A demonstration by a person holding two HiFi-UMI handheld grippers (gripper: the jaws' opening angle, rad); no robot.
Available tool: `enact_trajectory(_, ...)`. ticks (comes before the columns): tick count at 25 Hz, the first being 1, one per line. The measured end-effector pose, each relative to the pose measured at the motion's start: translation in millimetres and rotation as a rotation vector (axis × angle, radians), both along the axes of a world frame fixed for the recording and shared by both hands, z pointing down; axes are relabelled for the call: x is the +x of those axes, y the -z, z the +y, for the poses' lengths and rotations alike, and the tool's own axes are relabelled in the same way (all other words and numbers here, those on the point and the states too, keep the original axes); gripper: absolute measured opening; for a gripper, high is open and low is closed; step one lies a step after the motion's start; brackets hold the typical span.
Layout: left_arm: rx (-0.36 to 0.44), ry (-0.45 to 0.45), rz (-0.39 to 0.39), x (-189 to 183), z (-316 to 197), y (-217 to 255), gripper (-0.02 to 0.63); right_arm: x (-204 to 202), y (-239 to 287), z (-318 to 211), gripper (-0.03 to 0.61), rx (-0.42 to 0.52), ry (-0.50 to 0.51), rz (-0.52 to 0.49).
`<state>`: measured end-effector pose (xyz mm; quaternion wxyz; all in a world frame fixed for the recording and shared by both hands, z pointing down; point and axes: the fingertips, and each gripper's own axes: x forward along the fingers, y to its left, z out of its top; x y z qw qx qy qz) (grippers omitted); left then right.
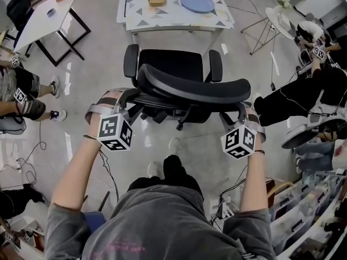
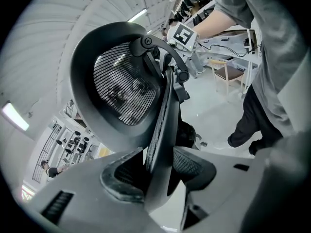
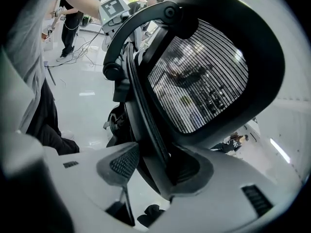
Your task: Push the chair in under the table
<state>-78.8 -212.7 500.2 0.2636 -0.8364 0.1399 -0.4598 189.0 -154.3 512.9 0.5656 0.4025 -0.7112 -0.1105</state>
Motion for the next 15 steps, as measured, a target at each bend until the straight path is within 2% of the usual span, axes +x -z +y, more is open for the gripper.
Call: enact_trajectory(15, -0.026, 0.083, -0.01, 32.2, -93.0, -1.6, 0.198, 32.7, 0.1, -101.4, 0.206, 0.021, 0.057, -0.024)
